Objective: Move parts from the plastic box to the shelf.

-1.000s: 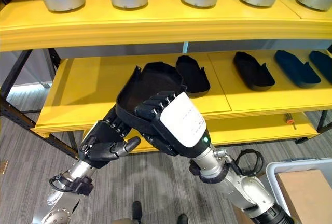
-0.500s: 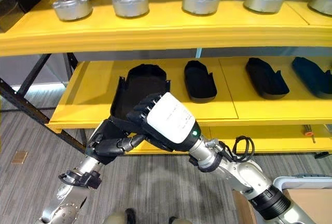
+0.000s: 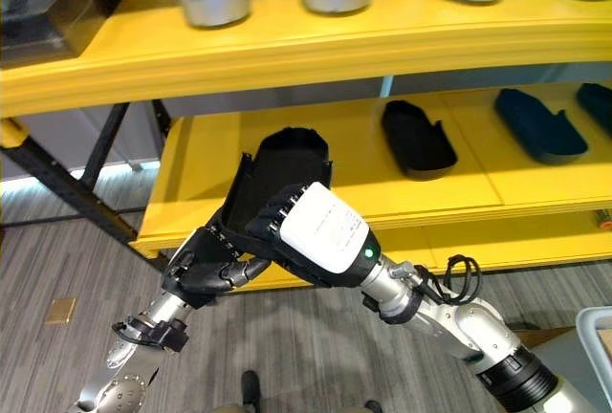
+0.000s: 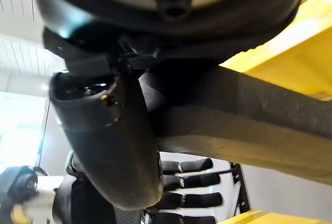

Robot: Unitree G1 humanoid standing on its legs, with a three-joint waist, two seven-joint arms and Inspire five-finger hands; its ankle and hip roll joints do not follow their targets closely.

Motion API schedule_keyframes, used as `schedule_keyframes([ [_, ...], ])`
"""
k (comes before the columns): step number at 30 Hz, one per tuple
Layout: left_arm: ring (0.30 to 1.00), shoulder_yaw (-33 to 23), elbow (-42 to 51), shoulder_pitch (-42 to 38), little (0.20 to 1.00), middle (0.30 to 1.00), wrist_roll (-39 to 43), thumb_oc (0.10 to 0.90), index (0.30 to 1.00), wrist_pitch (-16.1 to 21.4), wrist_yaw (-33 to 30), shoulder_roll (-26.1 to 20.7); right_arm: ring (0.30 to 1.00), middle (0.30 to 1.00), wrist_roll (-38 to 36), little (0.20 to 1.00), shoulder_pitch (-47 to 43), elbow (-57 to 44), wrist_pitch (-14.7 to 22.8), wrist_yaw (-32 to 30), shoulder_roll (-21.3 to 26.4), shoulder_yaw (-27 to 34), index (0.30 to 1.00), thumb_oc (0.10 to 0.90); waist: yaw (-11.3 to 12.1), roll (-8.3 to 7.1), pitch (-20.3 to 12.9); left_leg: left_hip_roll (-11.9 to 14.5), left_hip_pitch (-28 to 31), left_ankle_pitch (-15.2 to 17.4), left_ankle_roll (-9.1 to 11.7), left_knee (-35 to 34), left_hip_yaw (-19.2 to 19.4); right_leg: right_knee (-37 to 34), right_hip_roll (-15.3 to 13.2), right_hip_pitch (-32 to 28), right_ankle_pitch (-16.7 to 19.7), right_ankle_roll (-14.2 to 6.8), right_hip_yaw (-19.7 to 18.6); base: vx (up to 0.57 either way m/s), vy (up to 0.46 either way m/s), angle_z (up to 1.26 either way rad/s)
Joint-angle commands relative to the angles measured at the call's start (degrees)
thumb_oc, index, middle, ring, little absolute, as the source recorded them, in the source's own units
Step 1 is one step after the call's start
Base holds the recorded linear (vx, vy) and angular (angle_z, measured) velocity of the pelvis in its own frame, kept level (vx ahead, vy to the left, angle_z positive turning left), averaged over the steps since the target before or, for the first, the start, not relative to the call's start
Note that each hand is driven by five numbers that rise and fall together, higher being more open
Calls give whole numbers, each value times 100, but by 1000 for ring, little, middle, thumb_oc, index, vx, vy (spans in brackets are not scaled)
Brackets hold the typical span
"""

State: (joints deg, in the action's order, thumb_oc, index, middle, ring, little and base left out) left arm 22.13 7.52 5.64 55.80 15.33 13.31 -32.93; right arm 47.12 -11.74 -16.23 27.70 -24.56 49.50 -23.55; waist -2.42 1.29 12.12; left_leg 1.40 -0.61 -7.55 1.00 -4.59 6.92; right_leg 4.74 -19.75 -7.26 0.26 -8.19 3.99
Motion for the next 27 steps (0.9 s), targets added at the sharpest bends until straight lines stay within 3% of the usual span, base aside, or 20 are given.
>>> schedule_keyframes([
  [1,1000,-551,833,-110,1000,1000,29,900,1000,641,385,-32,300,300,-157,300,-299,-379,-411,-461,25,268,300,400,276,-43,-648,506,163,268,98,229,-125,-289,523,136,174,-18,274,43,183,10],
  [3,1000,-572,820,-102,1000,1000,-24,900,1000,630,380,-76,300,300,-141,300,-308,-313,-490,-498,14,265,300,400,316,-55,-666,437,162,293,36,231,-95,-211,474,144,159,-37,354,35,195,-2],
  [8,1000,-656,714,-149,1000,1000,-120,900,1000,553,441,-78,300,300,-50,300,-596,158,-976,-529,-200,91,300,400,554,-74,-629,238,199,398,-194,227,200,453,179,341,267,17,960,5,243,11],
  [11,1000,-682,717,-140,1000,1000,-190,900,1000,475,485,-20,300,300,-14,300,-687,318,-1120,-479,-243,40,300,400,600,-103,-594,179,218,450,-281,235,297,765,179,482,337,14,1037,15,99,-18],
  [12,1000,-648,729,-148,1000,1000,-367,900,1000,492,409,12,300,300,-4,300,-694,385,-1156,-465,-213,75,300,400,570,-126,-576,155,230,475,-300,219,275,734,306,597,355,20,930,19,0,-22],
  [15,1000,-601,711,-191,1000,1000,-410,900,1000,495,422,-19,300,300,-68,300,-686,427,-1271,-409,-82,124,300,400,489,-152,-569,171,252,496,-251,181,195,384,522,707,338,27,692,26,-51,-3],
  [17,1000,-592,681,-218,1000,1000,-279,900,1000,487,534,-72,300,300,-90,300,-726,516,-1292,-404,15,143,300,400,436,-221,-577,201,300,516,-173,118,224,-183,602,780,579,-73,556,81,-173,22],
  [18,1000,-545,654,-259,1000,1000,-254,900,1000,468,606,-93,300,300,-203,300,-1012,696,-1432,-335,27,19,300,400,414,-281,-519,277,435,559,-106,56,281,-394,627,974,895,-163,439,119,-236,11],
  [20,1000,-486,662,-378,1000,1000,-375,900,1000,452,498,-71,300,300,-184,300,-1210,1018,-1338,-310,-1,3,300,400,324,-296,-487,346,555,612,-90,10,199,-495,771,1017,836,-193,214,139,-296,15],
  [22,1000,-573,706,-261,1000,1000,-274,900,1000,479,476,-35,300,300,-223,300,-1358,1280,-1096,-99,94,-63,300,400,386,-305,-601,487,588,547,61,-31,193,-740,858,733,738,-80,443,189,-283,23],
  [27,1000,-688,794,-116,1000,1000,-214,900,1000,465,463,-19,300,300,-213,300,-1659,1583,-857,247,188,-415,300,400,489,-294,-689,638,646,499,189,14,152,-778,906,463,552,67,620,141,-100,-6],
])
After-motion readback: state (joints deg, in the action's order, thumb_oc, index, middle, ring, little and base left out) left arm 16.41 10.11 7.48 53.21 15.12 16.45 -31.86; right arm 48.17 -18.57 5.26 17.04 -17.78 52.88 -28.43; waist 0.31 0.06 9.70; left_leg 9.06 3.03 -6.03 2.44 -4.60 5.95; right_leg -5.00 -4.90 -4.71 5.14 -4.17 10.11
